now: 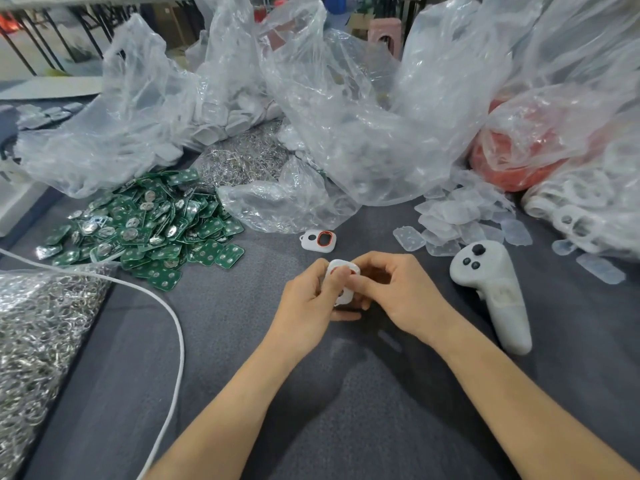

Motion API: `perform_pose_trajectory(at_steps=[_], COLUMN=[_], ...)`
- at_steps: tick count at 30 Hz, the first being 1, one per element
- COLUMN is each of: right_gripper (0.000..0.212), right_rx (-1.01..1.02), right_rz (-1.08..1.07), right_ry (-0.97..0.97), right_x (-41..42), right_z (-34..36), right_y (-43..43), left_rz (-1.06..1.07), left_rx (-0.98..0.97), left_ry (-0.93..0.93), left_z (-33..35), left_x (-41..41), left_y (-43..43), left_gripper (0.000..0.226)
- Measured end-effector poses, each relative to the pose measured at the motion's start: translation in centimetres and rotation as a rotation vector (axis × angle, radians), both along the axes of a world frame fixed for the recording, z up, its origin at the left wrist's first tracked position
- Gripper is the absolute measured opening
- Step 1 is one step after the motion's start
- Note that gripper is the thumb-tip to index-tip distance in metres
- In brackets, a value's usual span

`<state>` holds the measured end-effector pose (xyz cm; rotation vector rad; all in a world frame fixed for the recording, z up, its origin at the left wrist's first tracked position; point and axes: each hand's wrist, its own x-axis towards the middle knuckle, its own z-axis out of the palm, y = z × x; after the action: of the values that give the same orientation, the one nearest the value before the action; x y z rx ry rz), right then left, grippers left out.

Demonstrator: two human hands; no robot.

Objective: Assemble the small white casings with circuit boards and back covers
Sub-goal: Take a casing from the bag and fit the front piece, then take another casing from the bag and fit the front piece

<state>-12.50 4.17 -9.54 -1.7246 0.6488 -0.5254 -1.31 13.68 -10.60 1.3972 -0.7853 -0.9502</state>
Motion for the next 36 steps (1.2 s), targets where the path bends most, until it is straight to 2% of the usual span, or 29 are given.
perform_pose_trajectory(at_steps=[4, 8, 10, 14, 17, 20, 22, 23, 24, 25, 27, 28, 29, 30, 31, 34, 36], right_gripper=[0.009, 0.033, 0.038, 0.023, 0.007, 0.02, 0.027, 0.029, 0.029, 0.028, 0.027, 0.027, 0.027, 0.028, 0.03, 0.032, 0.041], right_rx=[-0.083, -0.074, -0.11, -0.22, -0.428, -0.632, -0.687, -0.69, -0.68, -0.646, -0.445, -0.326, -0.239, -0.195, -0.173, -0.165, -0.234], right_rz=[-0.012, 0.01, -0.044, -0.329, -0.575, -0.933, -1.157, -1.249, -1.318, -1.351, -1.259, -1.169, -1.095, -1.048, -1.029, -0.988, -0.854], right_ry=[0.041, 0.105, 0.111, 0.057, 0.008, -0.052, -0.082, -0.075, 0.01, 0.204, 0.709, 0.912, 1.031, 1.058, 0.999, 0.603, 0.589], right_x=[0.0, -2.1, -4.6, -12.0, -18.3, -24.8, -28.7, -30.4, -31.9, -33.4, -35.3, -35.7, -35.8, -35.8, -35.7, -35.0, -33.7], right_z=[0.4, 1.5, 3.2, 9.9, 15.7, 19.9, 20.9, 20.9, 20.6, 19.9, 17.9, 16.7, 15.5, 14.6, 13.9, 12.8, 12.6], right_y=[0.5, 1.1, 0.6, -1.2, -1.6, -1.8, -2.2, -2.7, -3.4, -4.4, -6.5, -7.5, -8.0, -8.3, -8.5, -8.0, -7.7], left_rz=[0.017, 0.019, 0.006, -0.094, -0.124, -0.13, -0.111, -0.099, -0.1, -0.107, -0.139, -0.152, -0.164, -0.171, -0.174, -0.167, -0.16], left_rx=[-0.027, -0.044, -0.044, -0.123, -0.169, -0.203, -0.232, -0.214, -0.175, -0.142, -0.124, -0.128, -0.131, -0.134, -0.137, -0.15, -0.147], left_ry=[-0.037, -0.026, 0.014, 0.12, 0.196, 0.171, 0.188, 0.3, 0.464, 0.565, 0.619, 0.627, 0.636, 0.637, 0.638, 0.643, 0.64], left_z=[0.1, -0.1, 0.0, 0.7, 1.3, 0.4, 0.0, -0.1, 0.1, 0.0, 0.1, 0.1, 0.0, 0.0, 0.0, -0.1, -0.2], left_x=[0.1, 0.0, -0.8, -4.9, -8.0, -8.7, -8.2, -8.0, -7.9, -7.7, -7.8, -7.8, -7.8, -7.8, -7.7, -7.7, -7.7], left_y=[0.3, 0.6, -0.1, -3.4, -4.9, -4.8, -5.0, -5.2, -5.4, -5.7, -6.1, -6.1, -6.2, -6.1, -6.0, -6.1, -6.1], left_gripper=[0.025, 0.037, 0.032, 0.015, 0.013, 0.014, 0.021, 0.024, 0.023, 0.02, 0.018, 0.018, 0.018, 0.017, 0.017, 0.021, 0.023])
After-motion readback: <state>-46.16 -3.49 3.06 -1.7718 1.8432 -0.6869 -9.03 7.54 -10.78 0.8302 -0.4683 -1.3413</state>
